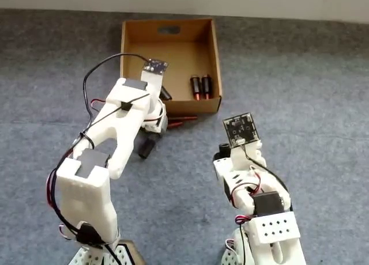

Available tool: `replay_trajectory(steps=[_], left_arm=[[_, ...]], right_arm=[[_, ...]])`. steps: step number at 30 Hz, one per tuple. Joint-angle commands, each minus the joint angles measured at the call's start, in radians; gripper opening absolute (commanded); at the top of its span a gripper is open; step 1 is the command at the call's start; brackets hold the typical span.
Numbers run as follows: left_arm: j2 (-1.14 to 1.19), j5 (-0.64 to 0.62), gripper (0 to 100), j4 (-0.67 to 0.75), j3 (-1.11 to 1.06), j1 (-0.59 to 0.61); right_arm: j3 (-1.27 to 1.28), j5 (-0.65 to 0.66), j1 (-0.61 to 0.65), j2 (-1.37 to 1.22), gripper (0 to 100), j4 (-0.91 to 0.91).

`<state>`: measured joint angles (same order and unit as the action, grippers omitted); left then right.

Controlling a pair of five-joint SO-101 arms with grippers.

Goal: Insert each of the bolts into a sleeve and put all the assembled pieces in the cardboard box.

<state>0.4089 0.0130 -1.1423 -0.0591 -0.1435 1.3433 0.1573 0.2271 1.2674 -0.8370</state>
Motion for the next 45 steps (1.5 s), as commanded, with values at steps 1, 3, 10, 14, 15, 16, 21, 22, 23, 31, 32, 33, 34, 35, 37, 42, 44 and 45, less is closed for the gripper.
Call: replay_trajectory(steps=[1, 3, 10, 14, 15, 16, 21, 22, 23, 31, 32, 33, 34, 35, 37, 42, 44, 45], left_arm=[[-0.01, 0.135, 21, 0.015, 0.019, -0.054], [-0.01, 0.204, 21, 0.014, 0.018, -0.077], [-0.012, 0.373, 21, -0.028, 0.019, -0.136], [-0.01, 0.408, 21, 0.025, 0.03, -0.131], [-0.01, 0.423, 21, 0.044, 0.025, -0.131], [-0.01, 0.434, 21, 0.057, 0.021, -0.131], [-0.007, 0.443, 21, 0.06, 0.018, -0.148], [0.001, 0.445, 21, 0.06, 0.018, -0.153], [0.016, 0.446, 21, 0.06, 0.019, -0.154], [0.088, 0.448, 7, 0.043, 0.048, -0.163], [0.091, 0.448, 2, 0.029, 0.053, -0.163], [0.093, 0.446, 0, 0.023, 0.054, -0.163], [0.09, 0.446, 2, 0.021, 0.05, -0.163], [0.088, 0.446, 2, 0.021, 0.048, -0.163], [0.088, 0.446, 1, 0.02, 0.048, -0.163], [0.079, 0.443, 1, -0.031, 0.054, -0.173], [0.042, 0.448, 1, -0.075, 0.047, -0.186], [0.015, 0.448, 1, -0.1, 0.042, -0.194]], right_arm=[[-0.004, -0.009, -0.01, 0.01, 0.5, 0.015], [-0.004, -0.009, -0.012, 0.01, 0.5, 0.015], [-0.004, -0.009, -0.012, 0.01, 0.5, 0.015], [-0.004, -0.009, -0.012, 0.01, 0.5, 0.015], [-0.004, -0.009, -0.012, 0.01, 0.5, 0.013], [-0.004, -0.009, -0.012, 0.01, 0.5, 0.013], [-0.004, -0.009, -0.012, 0.01, 0.5, 0.013], [-0.004, -0.009, -0.012, 0.01, 0.5, 0.013], [-0.004, -0.009, -0.012, 0.01, 0.5, 0.013], [-0.004, -0.015, -0.054, 0.012, 0.5, 0.016], [-0.004, -0.015, -0.071, 0.012, 0.5, 0.018], [-0.005, -0.015, -0.09, 0.012, 0.5, 0.019], [-0.007, -0.015, -0.105, 0.012, 0.5, 0.021], [-0.007, -0.017, -0.119, 0.013, 0.5, 0.031], [-0.004, -0.017, -0.142, 0.013, 0.5, 0.053], [-0.004, -0.109, -0.2, 0.013, 0.5, 0.062], [-0.004, -0.132, -0.223, 0.013, 0.5, 0.065], [-0.004, -0.143, -0.236, 0.013, 0.5, 0.074]])
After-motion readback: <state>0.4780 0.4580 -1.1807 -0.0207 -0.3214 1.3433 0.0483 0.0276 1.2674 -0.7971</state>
